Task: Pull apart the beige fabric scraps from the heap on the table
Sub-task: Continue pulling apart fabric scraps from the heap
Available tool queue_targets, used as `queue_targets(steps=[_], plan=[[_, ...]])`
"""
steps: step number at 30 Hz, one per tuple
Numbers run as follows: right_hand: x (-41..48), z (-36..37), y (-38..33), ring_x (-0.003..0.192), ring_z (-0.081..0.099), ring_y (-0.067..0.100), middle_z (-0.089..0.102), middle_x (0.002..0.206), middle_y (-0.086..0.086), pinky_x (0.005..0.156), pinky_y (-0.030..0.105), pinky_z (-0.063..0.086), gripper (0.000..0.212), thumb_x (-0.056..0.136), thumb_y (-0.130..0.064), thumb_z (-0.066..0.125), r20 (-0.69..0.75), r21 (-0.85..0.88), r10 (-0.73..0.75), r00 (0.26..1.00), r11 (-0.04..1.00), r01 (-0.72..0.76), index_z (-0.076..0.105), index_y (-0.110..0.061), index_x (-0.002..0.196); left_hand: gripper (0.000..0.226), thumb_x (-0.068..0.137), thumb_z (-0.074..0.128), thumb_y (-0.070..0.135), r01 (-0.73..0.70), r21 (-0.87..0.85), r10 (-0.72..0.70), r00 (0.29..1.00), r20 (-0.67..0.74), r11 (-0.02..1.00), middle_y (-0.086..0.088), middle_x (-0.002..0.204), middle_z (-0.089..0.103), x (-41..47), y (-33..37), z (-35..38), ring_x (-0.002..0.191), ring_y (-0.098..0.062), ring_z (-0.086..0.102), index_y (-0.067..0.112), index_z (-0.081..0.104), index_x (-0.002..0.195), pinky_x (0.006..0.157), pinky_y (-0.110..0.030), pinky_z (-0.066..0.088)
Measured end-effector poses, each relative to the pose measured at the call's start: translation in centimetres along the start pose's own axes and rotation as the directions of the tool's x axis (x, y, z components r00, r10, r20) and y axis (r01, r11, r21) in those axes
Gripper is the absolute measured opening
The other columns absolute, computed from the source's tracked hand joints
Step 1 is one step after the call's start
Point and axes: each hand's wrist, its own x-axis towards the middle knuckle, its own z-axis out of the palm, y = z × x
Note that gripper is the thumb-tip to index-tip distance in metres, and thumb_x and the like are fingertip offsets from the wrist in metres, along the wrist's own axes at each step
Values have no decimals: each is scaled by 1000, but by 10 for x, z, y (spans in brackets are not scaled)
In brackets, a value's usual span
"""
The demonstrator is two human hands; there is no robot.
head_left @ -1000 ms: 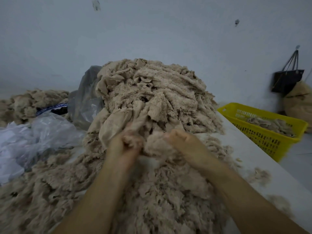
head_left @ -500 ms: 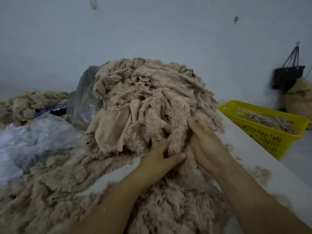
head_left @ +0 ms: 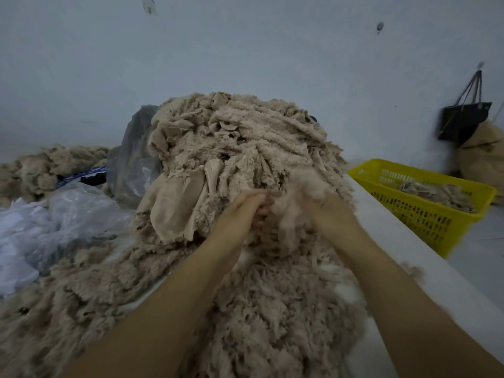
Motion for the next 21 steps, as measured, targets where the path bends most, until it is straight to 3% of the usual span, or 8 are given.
queue_targets(steps=[3, 6, 9, 12, 15, 18, 19, 21], plan=[[14, -29, 0, 47, 51, 7, 53, 48, -11, 58, 30, 42, 34, 98, -44, 55, -198, 456, 225, 954, 883, -113, 56, -24, 70, 22, 104, 42, 38, -200, 393, 223, 975, -15, 898, 18, 113, 59, 20, -3, 30, 105, -3, 55, 30, 59, 116, 82, -19, 42], [20, -52, 19, 51, 47, 9, 51, 58, -8, 59, 30, 47, 22, 98, -33, 59, -252, 587, 363, 897, 794, -157, 55, -27, 77, 34, 106, 39, 28, -351, 654, 393, 915, 88, 670, -3, 132, 51, 24, -30, 67, 120, -17, 48, 12, 56, 131, 101, -34, 42], [20, -70, 48, 50, 42, 11, 46, 63, 0, 50, 24, 45, 25, 96, -26, 61, -244, 616, 445, 862, 758, -216, 52, -23, 73, 37, 106, 37, 25, -430, 622, 445, 884, 142, 655, -6, 138, 49, 0, -46, 94, 127, -17, 43, 9, 56, 134, 105, -27, 34], [22, -74, 62, 55, 57, 12, 57, 73, 3, 48, 25, 48, 18, 97, -27, 61, -196, 635, 549, 813, 703, -321, 58, -15, 84, 39, 104, 38, 26, -523, 572, 529, 831, 174, 632, -8, 130, 53, -29, -44, 107, 120, -18, 47, 8, 58, 131, 103, -29, 39], [31, -77, 58, 66, 61, 11, 62, 90, 6, 45, 20, 49, 22, 100, -34, 57, -86, 933, 577, 812, 333, -138, 57, -14, 90, 37, 105, 40, 24, -496, 529, 472, 860, 193, 689, -3, 133, 50, -52, -42, 104, 124, -16, 46, 10, 56, 135, 105, -34, 40], [35, -79, 53, 100, 60, 17, 59, 123, 7, 79, 28, 54, 51, 100, -57, 42, -164, 986, 497, 852, 59, 155, 57, -12, 120, 36, 106, 37, 30, -466, 468, 422, 884, 202, 751, 4, 133, 46, -71, -38, 101, 123, -11, 45, 15, 54, 134, 104, -33, 41], [34, -72, 52, 107, 57, 16, 56, 131, 6, 87, 27, 50, 47, 102, -53, 39, -157, 987, 456, 876, 96, 127, 55, -13, 121, 36, 106, 37, 31, -487, 448, 444, 872, 206, 749, 5, 132, 47, -72, -34, 101, 122, -11, 46, 15, 55, 133, 103, -33, 42], [36, -45, 46, 95, 55, 13, 55, 124, 3, 75, 17, 48, 17, 104, -32, 43, -105, 945, 466, 879, 322, -57, 52, -18, 107, 36, 104, 38, 30, -501, 423, 492, 859, 140, 755, 3, 129, 49, -56, -22, 100, 119, -12, 48, 13, 56, 130, 101, -32, 44]])
